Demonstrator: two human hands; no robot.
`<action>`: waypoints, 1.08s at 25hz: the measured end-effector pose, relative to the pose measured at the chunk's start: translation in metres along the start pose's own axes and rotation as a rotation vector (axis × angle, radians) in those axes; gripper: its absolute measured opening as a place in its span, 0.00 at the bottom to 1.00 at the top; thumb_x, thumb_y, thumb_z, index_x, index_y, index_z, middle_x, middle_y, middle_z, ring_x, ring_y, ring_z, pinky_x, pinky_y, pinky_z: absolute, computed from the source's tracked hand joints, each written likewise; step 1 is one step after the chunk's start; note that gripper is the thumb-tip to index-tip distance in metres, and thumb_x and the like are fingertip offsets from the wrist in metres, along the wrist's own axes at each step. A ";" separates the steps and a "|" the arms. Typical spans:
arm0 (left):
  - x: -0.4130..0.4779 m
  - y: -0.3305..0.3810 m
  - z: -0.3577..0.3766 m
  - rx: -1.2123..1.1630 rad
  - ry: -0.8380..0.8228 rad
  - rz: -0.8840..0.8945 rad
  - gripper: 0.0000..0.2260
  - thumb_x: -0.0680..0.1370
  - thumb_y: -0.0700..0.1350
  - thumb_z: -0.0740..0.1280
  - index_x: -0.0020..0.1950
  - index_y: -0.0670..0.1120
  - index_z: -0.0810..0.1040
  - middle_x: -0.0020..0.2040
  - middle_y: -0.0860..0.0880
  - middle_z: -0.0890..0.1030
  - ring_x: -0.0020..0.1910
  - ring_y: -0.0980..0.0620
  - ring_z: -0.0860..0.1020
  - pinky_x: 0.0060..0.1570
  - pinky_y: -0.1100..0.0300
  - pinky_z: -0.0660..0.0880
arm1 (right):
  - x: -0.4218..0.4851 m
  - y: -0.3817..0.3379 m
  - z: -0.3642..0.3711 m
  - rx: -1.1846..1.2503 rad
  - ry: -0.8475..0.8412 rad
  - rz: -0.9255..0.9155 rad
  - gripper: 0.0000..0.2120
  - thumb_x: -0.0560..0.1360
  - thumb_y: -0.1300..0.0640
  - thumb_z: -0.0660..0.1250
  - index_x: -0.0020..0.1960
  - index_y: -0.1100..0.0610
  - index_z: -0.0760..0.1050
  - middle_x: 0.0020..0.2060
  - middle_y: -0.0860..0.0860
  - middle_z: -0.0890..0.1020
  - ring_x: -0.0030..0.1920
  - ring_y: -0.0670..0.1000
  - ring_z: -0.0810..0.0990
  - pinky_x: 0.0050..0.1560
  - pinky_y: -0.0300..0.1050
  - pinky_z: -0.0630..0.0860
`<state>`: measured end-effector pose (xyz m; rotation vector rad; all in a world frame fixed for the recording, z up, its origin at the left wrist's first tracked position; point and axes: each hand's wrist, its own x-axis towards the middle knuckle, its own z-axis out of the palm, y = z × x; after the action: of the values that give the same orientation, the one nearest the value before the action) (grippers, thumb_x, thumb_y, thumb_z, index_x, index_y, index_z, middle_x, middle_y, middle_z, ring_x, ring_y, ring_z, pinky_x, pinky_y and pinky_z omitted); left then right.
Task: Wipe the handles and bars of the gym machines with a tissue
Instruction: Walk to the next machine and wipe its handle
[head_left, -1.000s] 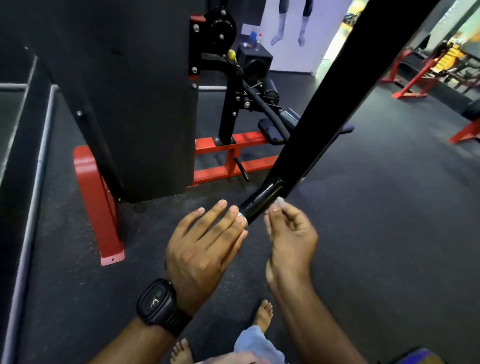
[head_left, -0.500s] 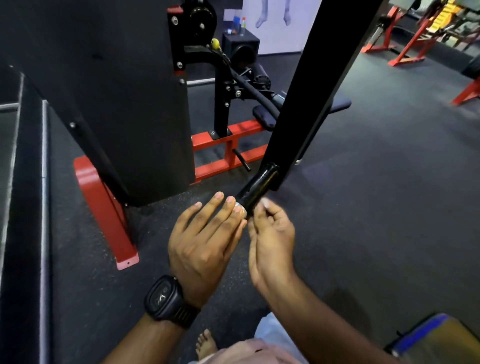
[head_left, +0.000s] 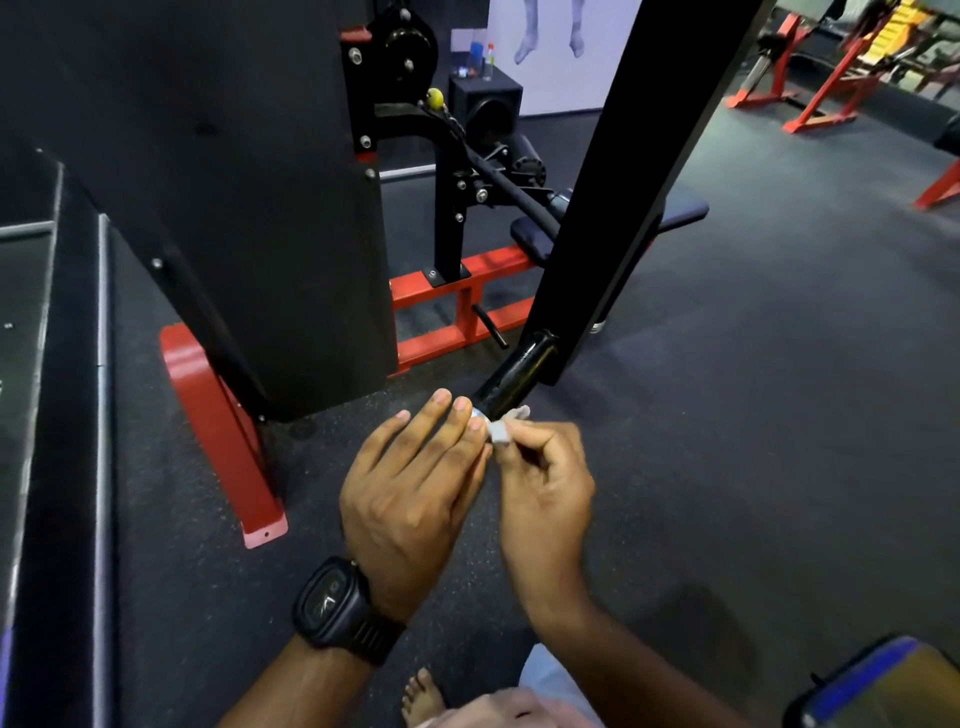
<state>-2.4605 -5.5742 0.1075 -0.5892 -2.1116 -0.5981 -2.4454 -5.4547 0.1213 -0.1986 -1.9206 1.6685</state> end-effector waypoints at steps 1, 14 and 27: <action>-0.001 0.000 -0.001 0.000 0.004 0.002 0.07 0.79 0.43 0.71 0.55 0.45 0.85 0.61 0.49 0.82 0.65 0.52 0.77 0.59 0.50 0.76 | 0.003 0.002 -0.005 -0.152 -0.071 -0.230 0.09 0.75 0.71 0.69 0.49 0.58 0.81 0.48 0.53 0.81 0.51 0.47 0.81 0.54 0.37 0.76; 0.001 0.004 0.000 0.020 -0.006 -0.006 0.07 0.79 0.44 0.71 0.54 0.45 0.85 0.60 0.49 0.83 0.65 0.50 0.77 0.60 0.48 0.75 | 0.101 -0.027 -0.027 -0.772 -0.781 -0.847 0.13 0.72 0.68 0.61 0.52 0.60 0.80 0.50 0.52 0.82 0.54 0.54 0.76 0.61 0.40 0.68; 0.006 0.008 -0.003 0.005 -0.023 0.000 0.06 0.79 0.42 0.70 0.53 0.42 0.85 0.58 0.46 0.83 0.66 0.47 0.76 0.62 0.47 0.75 | 0.074 -0.002 -0.038 -0.664 -0.251 -0.673 0.10 0.76 0.67 0.69 0.56 0.63 0.82 0.53 0.55 0.83 0.55 0.54 0.79 0.62 0.35 0.70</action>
<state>-2.4575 -5.5685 0.1160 -0.5962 -2.1340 -0.5884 -2.4865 -5.3879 0.1492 0.3883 -2.3186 0.6162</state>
